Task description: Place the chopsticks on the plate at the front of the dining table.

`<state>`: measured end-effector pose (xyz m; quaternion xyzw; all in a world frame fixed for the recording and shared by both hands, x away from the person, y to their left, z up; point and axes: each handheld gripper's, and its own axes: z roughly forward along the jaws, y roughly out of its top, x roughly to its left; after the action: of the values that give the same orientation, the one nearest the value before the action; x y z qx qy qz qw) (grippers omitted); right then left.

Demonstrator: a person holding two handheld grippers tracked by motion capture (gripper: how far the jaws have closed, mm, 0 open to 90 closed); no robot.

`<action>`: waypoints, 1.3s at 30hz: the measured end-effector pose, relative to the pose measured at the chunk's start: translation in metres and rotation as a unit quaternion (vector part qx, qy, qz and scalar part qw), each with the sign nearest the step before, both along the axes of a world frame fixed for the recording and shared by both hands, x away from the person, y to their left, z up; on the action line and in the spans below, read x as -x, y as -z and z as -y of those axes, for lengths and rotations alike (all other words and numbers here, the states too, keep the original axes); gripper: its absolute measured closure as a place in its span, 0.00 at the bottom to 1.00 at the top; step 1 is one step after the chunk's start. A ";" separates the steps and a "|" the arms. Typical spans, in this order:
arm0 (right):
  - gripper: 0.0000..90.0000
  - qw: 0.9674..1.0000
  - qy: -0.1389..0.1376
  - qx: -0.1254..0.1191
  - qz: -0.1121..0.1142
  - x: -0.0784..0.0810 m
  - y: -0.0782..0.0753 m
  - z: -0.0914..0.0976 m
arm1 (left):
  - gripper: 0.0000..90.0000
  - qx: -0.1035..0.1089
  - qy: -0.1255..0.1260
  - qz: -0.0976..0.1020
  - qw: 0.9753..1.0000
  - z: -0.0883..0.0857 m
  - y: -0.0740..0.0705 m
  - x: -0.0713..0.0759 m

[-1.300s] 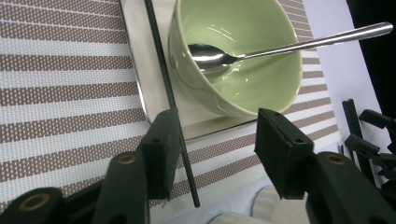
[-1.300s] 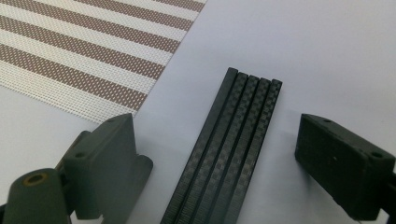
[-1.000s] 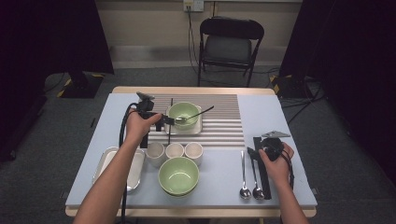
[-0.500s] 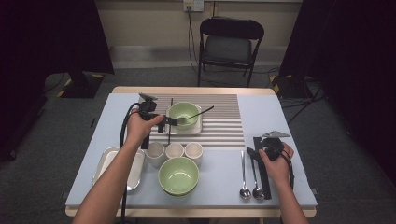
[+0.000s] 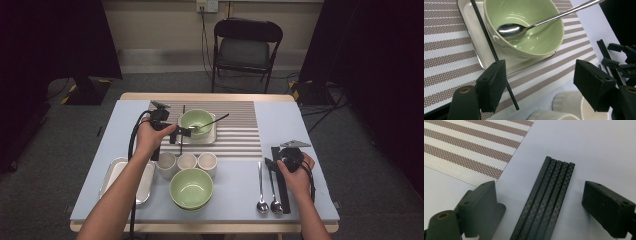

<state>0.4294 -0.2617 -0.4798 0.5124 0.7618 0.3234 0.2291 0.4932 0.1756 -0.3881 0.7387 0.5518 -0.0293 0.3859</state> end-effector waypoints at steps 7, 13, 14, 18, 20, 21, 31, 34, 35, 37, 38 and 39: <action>0.13 1.000 0.000 0.002 0.001 0.000 0.000 0.000 | 0.30 -0.001 0.012 -0.001 1.000 0.002 0.000 0.003; 0.13 1.000 0.000 0.001 0.001 0.000 0.000 0.000 | 0.30 -0.004 0.015 0.003 1.000 0.003 -0.001 0.006; 0.13 1.000 0.000 0.001 0.001 0.000 -0.001 0.000 | 0.30 -0.004 0.018 0.002 1.000 0.003 -0.001 0.007; 0.13 1.000 0.000 -0.003 0.000 0.000 -0.001 0.000 | 0.30 -0.002 0.022 0.005 1.000 0.004 -0.003 0.009; 0.14 1.000 0.000 -0.002 0.000 0.000 -0.001 0.000 | 0.30 -0.003 0.022 0.006 1.000 0.005 -0.004 0.010; 0.14 1.000 0.000 -0.002 0.000 0.000 -0.001 0.001 | 0.30 -0.003 0.022 0.006 1.000 0.005 -0.004 0.010; 0.16 1.000 -0.011 -0.008 -0.018 0.002 -0.006 0.001 | 0.30 -0.007 0.028 0.014 0.999 0.008 -0.007 0.014; 0.17 1.000 -0.013 -0.010 -0.017 0.002 -0.008 0.002 | 0.30 -0.009 0.030 0.017 0.999 0.008 -0.008 0.015; 0.18 1.000 -0.010 -0.014 -0.017 0.002 -0.009 0.004 | 0.30 -0.010 0.032 0.017 0.999 0.008 -0.008 0.015; 0.18 1.000 -0.009 -0.014 -0.017 0.002 -0.010 0.004 | 0.30 -0.012 0.031 0.018 0.999 0.009 -0.009 0.016; 0.19 1.000 -0.007 -0.015 -0.018 0.002 -0.010 0.005 | 0.30 -0.013 0.031 0.018 0.999 0.009 -0.009 0.016; 0.19 1.000 -0.008 -0.018 -0.019 0.003 -0.011 0.006 | 0.30 -0.016 0.036 0.017 0.999 0.009 -0.009 0.016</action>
<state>0.4268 -0.2681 -0.4689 0.5167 0.7639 0.3291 0.2029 0.4773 0.1669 -0.3793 0.7649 0.5181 -0.0214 0.3821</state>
